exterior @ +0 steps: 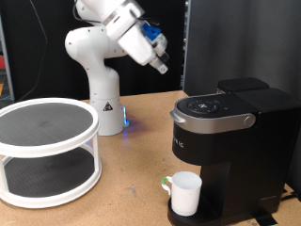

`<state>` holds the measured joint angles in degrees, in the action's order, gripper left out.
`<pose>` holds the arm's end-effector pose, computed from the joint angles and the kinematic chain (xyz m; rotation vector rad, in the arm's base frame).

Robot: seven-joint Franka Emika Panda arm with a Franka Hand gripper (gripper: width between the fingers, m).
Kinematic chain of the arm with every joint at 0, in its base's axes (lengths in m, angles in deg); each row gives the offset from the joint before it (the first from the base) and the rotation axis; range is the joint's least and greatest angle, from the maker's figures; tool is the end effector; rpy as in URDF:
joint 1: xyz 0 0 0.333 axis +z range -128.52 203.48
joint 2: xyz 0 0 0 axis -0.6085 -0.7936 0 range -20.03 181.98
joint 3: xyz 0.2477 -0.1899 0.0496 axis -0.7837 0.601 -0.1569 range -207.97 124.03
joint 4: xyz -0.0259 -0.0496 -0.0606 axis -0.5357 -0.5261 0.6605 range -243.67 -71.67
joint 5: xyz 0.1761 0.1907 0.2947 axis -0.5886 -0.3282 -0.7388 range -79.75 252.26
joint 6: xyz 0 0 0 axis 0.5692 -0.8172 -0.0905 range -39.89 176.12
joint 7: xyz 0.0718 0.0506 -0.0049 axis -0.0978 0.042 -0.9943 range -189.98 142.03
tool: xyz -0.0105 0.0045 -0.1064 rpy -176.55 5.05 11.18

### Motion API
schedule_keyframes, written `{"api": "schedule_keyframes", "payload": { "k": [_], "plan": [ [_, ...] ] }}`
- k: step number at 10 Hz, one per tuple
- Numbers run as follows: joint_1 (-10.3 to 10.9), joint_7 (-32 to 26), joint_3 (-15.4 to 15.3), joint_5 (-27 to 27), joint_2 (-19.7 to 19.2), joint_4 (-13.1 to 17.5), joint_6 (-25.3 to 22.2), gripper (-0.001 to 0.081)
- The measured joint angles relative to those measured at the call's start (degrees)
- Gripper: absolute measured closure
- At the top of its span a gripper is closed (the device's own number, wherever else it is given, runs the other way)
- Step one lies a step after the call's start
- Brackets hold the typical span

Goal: Make a cup of coffee with the keurig machine

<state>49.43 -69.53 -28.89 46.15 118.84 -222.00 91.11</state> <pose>0.3662 0.0096 0.4542 -2.4379 -0.4908 -0.5753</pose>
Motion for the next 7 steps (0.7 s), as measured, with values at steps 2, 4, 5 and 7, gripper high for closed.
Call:
{"api": "schedule_keyframes", "payload": {
  "k": [2, 4, 5, 7],
  "plan": [
    [0.04, 1.32, -3.17, 8.40, -2.16, 4.61, -3.85, 0.0008],
    [0.00, 1.59, -3.88, 9.56, -4.50, 6.39, -4.47, 0.0008],
    [0.01, 0.45, -4.01, 11.67, -4.48, 6.37, -5.30, 0.0008],
    [0.04, -1.42, -5.13, 20.11, -5.14, 8.28, -10.84, 0.0008]
  ]
}}
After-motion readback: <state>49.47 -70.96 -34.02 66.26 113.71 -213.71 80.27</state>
